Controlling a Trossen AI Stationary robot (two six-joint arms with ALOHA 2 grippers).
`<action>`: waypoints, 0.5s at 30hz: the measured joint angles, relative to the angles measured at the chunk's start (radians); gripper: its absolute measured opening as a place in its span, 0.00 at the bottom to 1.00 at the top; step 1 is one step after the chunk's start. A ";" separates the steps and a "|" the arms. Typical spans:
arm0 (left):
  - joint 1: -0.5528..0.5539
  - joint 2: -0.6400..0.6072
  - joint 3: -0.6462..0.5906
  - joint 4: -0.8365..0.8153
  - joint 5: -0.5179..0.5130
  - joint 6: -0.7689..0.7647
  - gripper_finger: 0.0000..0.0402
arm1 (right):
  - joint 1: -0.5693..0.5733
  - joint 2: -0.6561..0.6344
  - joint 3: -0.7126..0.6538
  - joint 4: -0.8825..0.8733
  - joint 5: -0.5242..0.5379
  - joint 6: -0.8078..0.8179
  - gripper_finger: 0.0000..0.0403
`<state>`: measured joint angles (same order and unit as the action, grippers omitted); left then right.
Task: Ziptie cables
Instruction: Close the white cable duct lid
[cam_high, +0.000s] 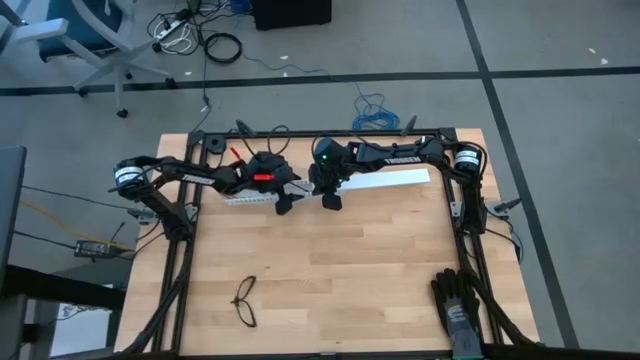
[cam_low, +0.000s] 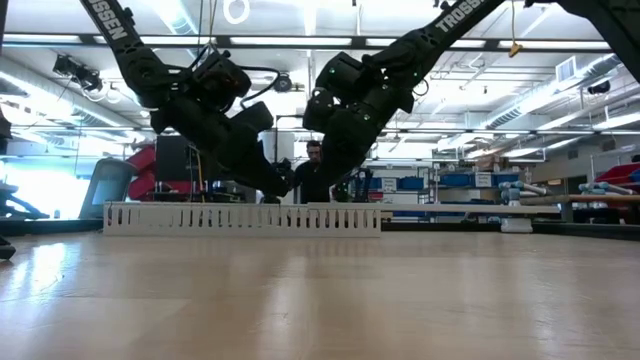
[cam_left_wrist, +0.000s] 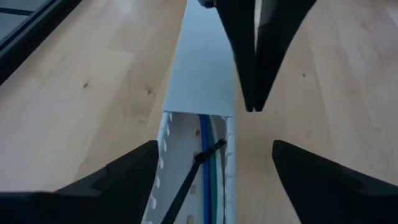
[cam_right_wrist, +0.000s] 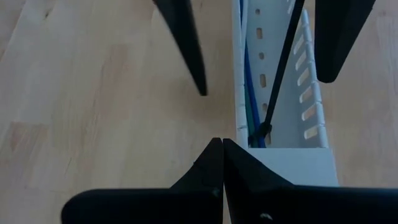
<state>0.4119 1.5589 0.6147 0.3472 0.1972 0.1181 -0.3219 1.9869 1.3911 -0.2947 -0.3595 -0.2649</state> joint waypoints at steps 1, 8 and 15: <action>-0.002 0.000 0.000 0.000 -0.002 0.000 0.83 | -0.001 0.000 0.000 0.000 0.000 0.000 0.00; -0.008 0.007 0.001 0.002 -0.035 -0.035 0.87 | -0.019 -0.023 -0.001 -0.023 0.012 -0.007 0.00; -0.014 0.036 0.000 0.002 -0.043 -0.051 0.87 | -0.056 -0.180 -0.136 0.010 0.039 0.003 0.00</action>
<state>0.3974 1.5951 0.6151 0.3494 0.1541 0.0674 -0.3778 1.8065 1.2549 -0.2842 -0.3210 -0.2620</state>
